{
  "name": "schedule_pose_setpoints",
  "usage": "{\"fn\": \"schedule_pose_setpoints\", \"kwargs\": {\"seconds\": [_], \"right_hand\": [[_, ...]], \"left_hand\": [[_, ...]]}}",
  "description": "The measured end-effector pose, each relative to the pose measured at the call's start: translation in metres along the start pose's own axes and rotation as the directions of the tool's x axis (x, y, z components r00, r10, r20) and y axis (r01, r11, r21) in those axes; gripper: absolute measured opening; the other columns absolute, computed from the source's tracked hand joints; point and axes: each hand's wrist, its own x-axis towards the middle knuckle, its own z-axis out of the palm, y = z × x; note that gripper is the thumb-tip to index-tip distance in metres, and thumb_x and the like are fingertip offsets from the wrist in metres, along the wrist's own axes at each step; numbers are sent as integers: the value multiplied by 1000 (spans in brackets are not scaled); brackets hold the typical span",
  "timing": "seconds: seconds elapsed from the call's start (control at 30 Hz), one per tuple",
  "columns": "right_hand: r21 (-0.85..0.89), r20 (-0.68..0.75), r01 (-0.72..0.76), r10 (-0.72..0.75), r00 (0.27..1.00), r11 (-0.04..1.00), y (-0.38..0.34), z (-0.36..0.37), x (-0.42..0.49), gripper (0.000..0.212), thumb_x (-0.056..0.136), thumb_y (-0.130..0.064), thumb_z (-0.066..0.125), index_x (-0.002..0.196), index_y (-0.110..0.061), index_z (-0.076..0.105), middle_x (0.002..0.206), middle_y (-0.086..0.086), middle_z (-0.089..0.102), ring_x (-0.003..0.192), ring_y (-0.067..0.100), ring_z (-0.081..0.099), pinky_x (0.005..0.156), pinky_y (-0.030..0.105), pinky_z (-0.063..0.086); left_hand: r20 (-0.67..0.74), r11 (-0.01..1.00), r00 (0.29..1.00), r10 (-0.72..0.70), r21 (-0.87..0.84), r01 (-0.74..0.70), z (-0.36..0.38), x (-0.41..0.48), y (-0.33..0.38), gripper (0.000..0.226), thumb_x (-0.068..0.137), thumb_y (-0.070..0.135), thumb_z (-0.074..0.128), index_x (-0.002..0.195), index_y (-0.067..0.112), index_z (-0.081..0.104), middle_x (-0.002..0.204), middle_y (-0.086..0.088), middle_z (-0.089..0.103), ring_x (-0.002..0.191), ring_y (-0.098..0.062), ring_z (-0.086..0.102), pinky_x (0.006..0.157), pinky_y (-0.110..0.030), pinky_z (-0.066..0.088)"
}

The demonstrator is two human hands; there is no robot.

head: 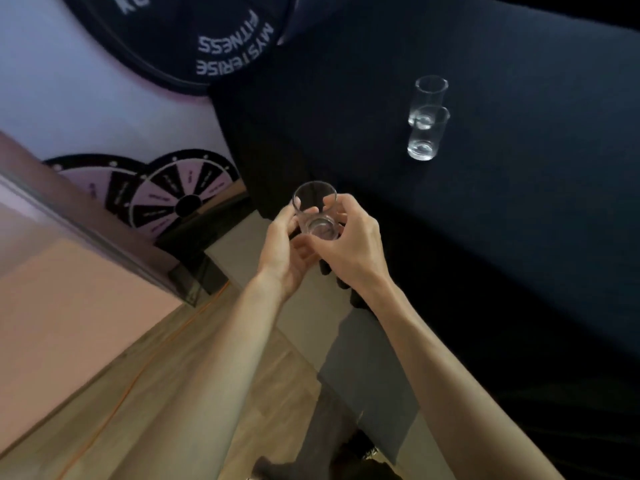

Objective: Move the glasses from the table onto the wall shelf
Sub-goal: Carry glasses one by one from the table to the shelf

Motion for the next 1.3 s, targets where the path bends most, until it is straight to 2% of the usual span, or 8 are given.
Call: {"fn": "schedule_pose_setpoints", "kwargs": {"seconds": [0.23,0.4,0.53,0.67,0.8,1.03,1.13,1.3], "right_hand": [[52,224,73,-83,971,996,-65,100,-63,53,81,-16,87,125,-25,60,106,-9,73,94,2,73,84,30,64],[71,335,177,-190,923,982,-121,182,-128,60,80,-20,86,133,-22,58,109,-9,74,98,4,72,86,30,62],[96,439,209,-230,869,973,-165,247,-189,60,75,-32,87,125,-31,54,102,-16,72,95,-5,67,78,20,57],[154,530,228,-275,802,961,-207,311,-251,64,72,-33,91,125,-27,54,107,-11,72,99,0,68,88,31,60],[233,622,283,-366,692,930,-254,371,-310,61,74,-32,91,123,-22,57,106,-11,70,97,7,71,89,32,60],[359,765,315,-470,441,879,-316,466,-391,60,74,-34,91,123,-23,59,106,-18,63,95,-12,60,73,-2,46],[391,795,327,-495,351,860,-336,507,-411,58,74,-28,91,123,-21,61,105,-15,65,99,-6,63,72,-1,46],[437,809,347,-531,251,830,-372,582,-423,53,74,-33,91,118,-25,62,105,-15,68,96,-2,64,76,9,49]], "left_hand": [[-212,982,970,117,-119,-145,-121,-75,11,49,100,48,55,117,7,75,94,-8,81,76,-18,78,63,-30,62],[-307,958,933,187,-153,-242,-228,-143,17,42,98,47,57,109,12,78,93,-6,80,76,-19,73,71,-35,58],[-367,940,901,232,-152,-304,-316,-209,17,44,95,46,58,114,10,77,88,1,80,60,-10,72,53,-26,56],[-481,916,847,225,-191,-352,-396,-279,10,36,94,44,57,85,16,78,75,1,78,56,-10,71,52,-25,57],[-596,883,780,193,-241,-403,-468,-352,9,37,93,46,60,94,13,74,70,-3,77,55,-14,73,52,-26,59],[-782,771,609,135,-303,-561,-563,-447,-1,40,94,45,64,105,7,68,65,-6,75,52,-16,72,55,-33,63],[-845,734,529,79,-310,-604,-598,-469,-1,40,91,44,68,106,7,68,83,-11,70,56,-18,71,68,-39,64],[-891,699,450,63,-282,-657,-661,-484,20,53,92,47,68,122,3,67,102,-16,69,73,-25,71,63,-38,64]]}}
